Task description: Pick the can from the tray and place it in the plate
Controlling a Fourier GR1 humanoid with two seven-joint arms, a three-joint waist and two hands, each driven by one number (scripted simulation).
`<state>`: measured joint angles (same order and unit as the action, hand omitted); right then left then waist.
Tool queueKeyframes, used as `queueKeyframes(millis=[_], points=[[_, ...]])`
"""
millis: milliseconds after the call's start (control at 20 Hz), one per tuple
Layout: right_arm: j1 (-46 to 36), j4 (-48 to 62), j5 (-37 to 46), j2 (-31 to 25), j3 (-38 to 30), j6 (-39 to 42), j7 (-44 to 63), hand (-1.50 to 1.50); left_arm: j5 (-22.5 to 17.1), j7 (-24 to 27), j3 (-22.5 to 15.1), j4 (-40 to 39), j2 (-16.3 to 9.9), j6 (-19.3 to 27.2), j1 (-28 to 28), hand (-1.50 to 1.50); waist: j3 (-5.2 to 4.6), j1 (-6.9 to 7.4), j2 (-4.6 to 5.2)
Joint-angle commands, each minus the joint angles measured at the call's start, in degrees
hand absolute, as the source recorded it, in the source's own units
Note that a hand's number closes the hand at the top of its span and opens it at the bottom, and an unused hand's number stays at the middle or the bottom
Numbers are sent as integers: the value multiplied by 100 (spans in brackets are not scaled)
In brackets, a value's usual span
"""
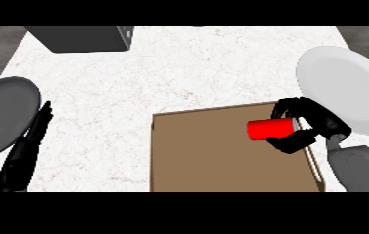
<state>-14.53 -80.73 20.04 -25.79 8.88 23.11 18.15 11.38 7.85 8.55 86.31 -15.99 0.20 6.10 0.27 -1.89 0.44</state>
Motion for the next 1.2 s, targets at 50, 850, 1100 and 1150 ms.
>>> queueKeyframes(millis=[50, 850, 1100, 1150], points=[[81, 610, 275, -1729, -828, 259, -911, 150, -43, 35, 53, 19, 26, 35, 31, 0, 46, -131, 107], [-201, 2907, 71, -3562, -3070, -1396, -4770, 150, -88, 51, -7, 89, 35, -63, -39, 0, 97, 174, 92], [-323, 3561, -464, -3800, -3525, -976, -6413, 150, -48, 94, -80, 113, 17, -128, 19, 0, 74, 294, 63], [-153, 3705, -475, -3765, -3522, -908, -6915, 150, -97, -17, 53, 128, -99, -130, -142, 0, 75, 199, 54]])
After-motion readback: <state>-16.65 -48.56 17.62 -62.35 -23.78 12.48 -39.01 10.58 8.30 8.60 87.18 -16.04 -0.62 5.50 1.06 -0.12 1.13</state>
